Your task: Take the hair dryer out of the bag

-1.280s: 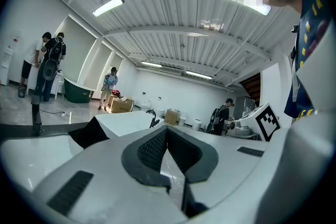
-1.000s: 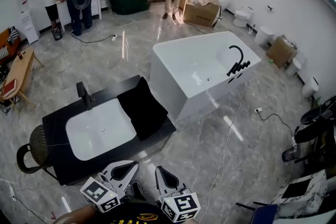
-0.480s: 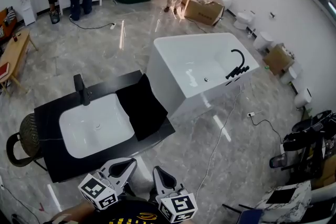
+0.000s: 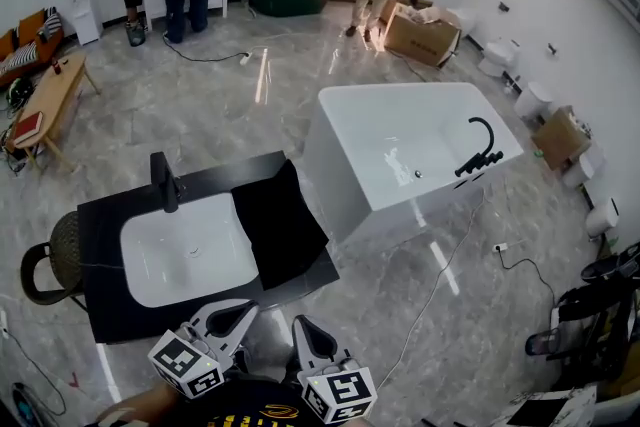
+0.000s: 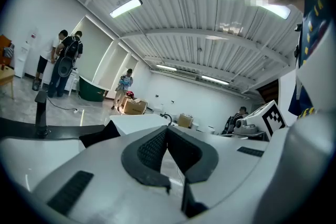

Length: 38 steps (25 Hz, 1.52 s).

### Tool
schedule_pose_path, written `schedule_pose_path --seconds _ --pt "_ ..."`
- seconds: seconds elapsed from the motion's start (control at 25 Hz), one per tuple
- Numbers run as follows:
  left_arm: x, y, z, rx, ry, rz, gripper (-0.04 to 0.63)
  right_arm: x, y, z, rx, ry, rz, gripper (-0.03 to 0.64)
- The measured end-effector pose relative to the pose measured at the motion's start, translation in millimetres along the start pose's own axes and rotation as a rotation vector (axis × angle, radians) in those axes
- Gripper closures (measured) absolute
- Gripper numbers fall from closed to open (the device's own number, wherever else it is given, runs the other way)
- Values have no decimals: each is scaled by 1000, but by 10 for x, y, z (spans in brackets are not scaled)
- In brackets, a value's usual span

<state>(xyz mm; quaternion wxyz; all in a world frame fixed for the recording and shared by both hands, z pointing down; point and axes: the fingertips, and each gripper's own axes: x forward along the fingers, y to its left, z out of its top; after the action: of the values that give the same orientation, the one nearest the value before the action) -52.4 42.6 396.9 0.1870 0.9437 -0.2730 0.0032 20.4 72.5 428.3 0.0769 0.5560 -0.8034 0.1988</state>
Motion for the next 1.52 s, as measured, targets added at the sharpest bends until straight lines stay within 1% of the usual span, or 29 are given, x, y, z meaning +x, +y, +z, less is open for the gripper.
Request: schedule_pose_path --seconds 0.16,0.44,0.56,0.76,0.92,1.08,1.2,1.32,1.52 --pt "339 -6 34 10 -8 51 594 71 -374 83 4 3 43 609" --pt "1107 -87 -56 -9 5 96 594 216 -1112 258 28 28 111 609" --pt "1338 -105 -18 0 10 139 593 274 -1362 315 38 41 148 609" --pt "1435 70 -48 -5 3 243 594 383 -1582 388 34 46 209 609" --pt "1390 277 -17 17 10 340 593 492 -1730 446 25 46 233 609" --pt "1298 454 -91 34 29 398 593 623 -1753 450 0 48 251 609" --pt "1311 613 -190 54 64 405 592 800 -1713 406 -25 57 256 609" --pt "1377 791 -310 60 106 390 593 999 -1675 318 -56 83 241 609" --pt "1413 1130 -701 101 233 356 592 1238 -1589 37 -93 147 182 609"
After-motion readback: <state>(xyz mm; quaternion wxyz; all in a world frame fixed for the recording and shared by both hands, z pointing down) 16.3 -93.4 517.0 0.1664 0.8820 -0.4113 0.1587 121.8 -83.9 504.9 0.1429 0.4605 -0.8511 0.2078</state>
